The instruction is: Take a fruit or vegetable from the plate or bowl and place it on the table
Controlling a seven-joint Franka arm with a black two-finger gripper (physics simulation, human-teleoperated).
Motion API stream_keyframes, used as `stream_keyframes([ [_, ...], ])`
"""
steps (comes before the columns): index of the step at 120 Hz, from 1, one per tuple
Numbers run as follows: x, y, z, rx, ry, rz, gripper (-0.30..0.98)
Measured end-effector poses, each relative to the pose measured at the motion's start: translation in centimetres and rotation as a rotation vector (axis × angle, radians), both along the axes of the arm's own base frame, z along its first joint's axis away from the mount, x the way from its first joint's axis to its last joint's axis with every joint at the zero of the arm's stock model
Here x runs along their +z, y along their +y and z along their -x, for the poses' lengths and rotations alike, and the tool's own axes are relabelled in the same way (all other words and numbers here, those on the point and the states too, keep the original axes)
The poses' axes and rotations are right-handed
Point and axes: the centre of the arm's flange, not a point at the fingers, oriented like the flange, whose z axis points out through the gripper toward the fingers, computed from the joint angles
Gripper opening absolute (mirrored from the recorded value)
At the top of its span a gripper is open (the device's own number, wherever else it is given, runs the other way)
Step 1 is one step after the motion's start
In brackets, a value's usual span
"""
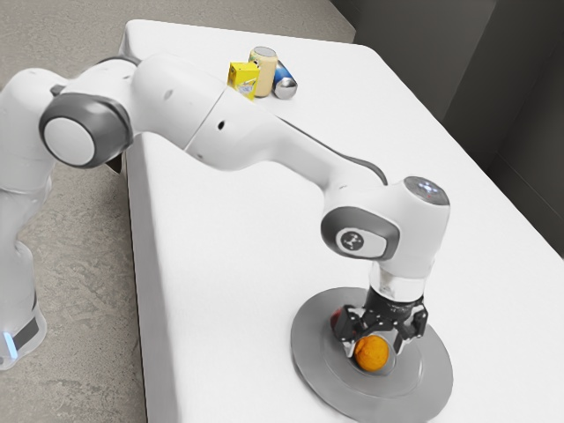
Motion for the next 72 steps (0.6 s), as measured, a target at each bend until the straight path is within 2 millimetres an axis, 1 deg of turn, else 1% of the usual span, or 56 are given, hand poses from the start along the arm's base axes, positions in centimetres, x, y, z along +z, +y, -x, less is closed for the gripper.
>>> stream_keyframes([
  [30,-1.2,-0.1,-0.2,0.005,0.015,-0.006,0.68],
  [36,-1.3,-0.1,-0.2,0.006,0.016,-0.005,0.64],
  [49,-1.2,-0.3,-0.1,0.003,0.019,0.001,0.43],
  [55,-1.2,-0.4,0.0,-0.002,0.020,0.004,0.36],
  [58,-1.2,-0.5,0.0,-0.004,0.021,0.005,0.34],
  [72,-0.6,-0.7,0.2,-0.013,0.014,0.011,0.34],
])
